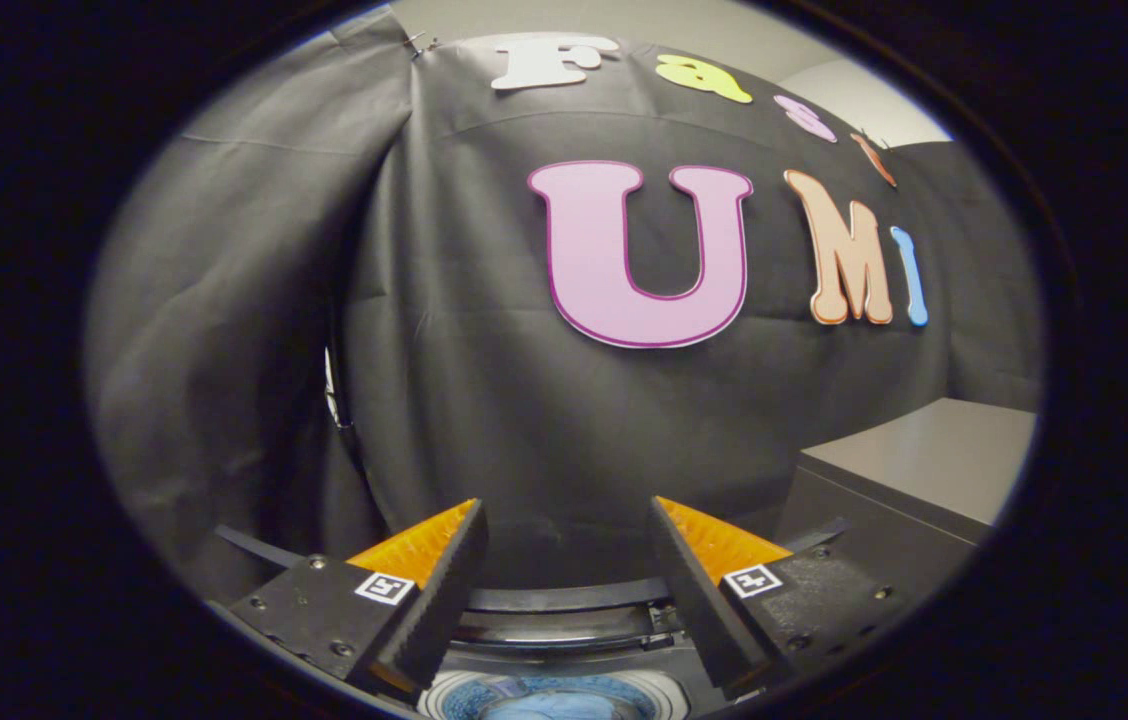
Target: Put the clothes into the washing machine and then close the washing machine lid.
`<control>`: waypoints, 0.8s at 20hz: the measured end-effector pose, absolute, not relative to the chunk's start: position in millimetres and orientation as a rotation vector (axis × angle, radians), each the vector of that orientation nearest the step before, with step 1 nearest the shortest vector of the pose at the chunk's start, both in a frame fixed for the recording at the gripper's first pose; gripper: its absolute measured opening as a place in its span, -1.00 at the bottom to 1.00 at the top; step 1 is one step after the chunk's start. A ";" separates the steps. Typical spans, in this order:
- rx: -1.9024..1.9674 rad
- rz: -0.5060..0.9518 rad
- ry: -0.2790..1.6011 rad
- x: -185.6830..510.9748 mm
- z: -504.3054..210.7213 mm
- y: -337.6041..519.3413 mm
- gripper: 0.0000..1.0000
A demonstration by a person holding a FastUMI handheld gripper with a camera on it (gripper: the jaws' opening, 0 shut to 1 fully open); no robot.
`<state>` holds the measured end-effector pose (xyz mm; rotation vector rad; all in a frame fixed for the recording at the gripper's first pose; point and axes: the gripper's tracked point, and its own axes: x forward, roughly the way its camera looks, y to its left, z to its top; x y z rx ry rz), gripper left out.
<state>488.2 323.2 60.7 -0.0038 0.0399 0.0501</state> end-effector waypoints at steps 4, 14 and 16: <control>-0.003 0.055 0.041 482.0 58.4 322.2 0.94; 0.007 0.036 0.004 472.0 54.6 320.3 0.93; 0.006 0.036 -0.001 472.6 54.3 319.8 0.93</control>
